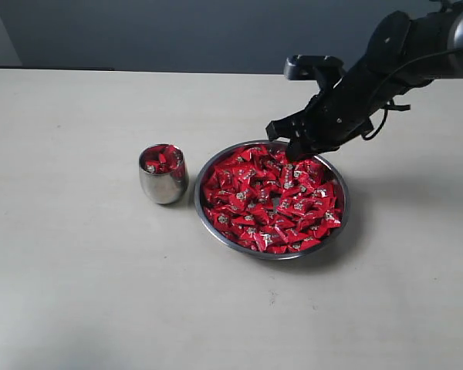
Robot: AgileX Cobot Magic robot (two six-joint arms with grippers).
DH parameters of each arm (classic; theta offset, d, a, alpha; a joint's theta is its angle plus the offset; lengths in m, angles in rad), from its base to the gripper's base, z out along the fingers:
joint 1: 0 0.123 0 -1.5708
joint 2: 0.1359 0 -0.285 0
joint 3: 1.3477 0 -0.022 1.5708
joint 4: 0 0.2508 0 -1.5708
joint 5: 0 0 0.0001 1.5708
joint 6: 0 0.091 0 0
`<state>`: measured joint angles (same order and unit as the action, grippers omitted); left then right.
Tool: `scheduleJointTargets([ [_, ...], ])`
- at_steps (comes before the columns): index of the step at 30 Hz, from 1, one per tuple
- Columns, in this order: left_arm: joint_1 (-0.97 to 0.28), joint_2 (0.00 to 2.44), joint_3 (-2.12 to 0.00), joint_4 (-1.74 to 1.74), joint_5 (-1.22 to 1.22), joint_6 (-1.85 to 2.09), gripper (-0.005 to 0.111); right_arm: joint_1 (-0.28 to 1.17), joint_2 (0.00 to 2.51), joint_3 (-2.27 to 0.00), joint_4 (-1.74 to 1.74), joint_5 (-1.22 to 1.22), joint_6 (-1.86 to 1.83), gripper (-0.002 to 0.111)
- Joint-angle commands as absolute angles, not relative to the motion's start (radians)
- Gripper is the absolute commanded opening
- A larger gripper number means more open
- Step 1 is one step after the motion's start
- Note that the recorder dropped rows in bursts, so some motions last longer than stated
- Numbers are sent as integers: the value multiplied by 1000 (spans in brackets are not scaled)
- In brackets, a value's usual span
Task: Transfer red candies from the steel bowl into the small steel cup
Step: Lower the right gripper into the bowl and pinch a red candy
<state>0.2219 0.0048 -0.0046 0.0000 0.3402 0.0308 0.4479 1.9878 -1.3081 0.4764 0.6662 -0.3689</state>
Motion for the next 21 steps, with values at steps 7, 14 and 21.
scheduleJointTargets([
  [7, 217, 0, 0, -6, 330, 29, 0, 473, 2040, -1304, 468, 656, -355, 21],
  [14, 217, 0, 0, -6, 330, 29, 0, 473, 2048, -1304, 468, 651, -339, 41],
  [21, 217, 0, 0, -6, 330, 29, 0, 473, 2096, -1304, 468, 662, -339, 41],
])
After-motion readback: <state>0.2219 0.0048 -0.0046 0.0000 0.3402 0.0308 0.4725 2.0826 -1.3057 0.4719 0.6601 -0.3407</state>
